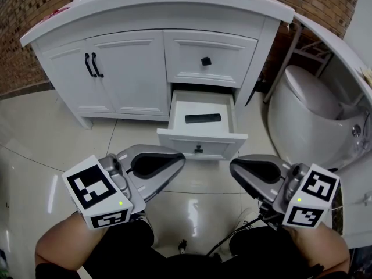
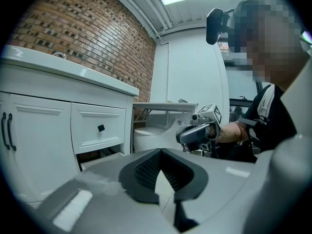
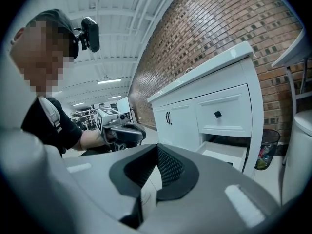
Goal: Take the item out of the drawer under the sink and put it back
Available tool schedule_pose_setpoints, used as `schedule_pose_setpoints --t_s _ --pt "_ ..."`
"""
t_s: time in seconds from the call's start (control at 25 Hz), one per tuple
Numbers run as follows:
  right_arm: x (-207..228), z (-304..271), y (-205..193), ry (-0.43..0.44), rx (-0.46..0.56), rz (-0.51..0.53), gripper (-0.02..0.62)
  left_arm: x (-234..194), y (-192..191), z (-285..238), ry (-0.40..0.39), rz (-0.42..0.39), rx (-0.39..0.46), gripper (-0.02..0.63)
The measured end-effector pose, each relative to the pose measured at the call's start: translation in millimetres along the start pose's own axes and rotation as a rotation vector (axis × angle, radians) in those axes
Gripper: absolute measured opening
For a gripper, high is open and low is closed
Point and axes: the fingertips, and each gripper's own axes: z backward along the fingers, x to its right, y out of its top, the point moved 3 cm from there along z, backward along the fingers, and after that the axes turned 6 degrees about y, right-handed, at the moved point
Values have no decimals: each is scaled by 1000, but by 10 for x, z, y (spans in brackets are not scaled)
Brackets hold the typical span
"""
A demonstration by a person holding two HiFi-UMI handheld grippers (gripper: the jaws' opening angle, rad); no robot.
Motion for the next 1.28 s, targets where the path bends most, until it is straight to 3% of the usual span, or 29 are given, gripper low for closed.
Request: schedule_pose_setpoints --t_s 1.28 --pt "-61 -27 41 -6 -3 25 6 -13 1 -91 -3 0 -20 6"
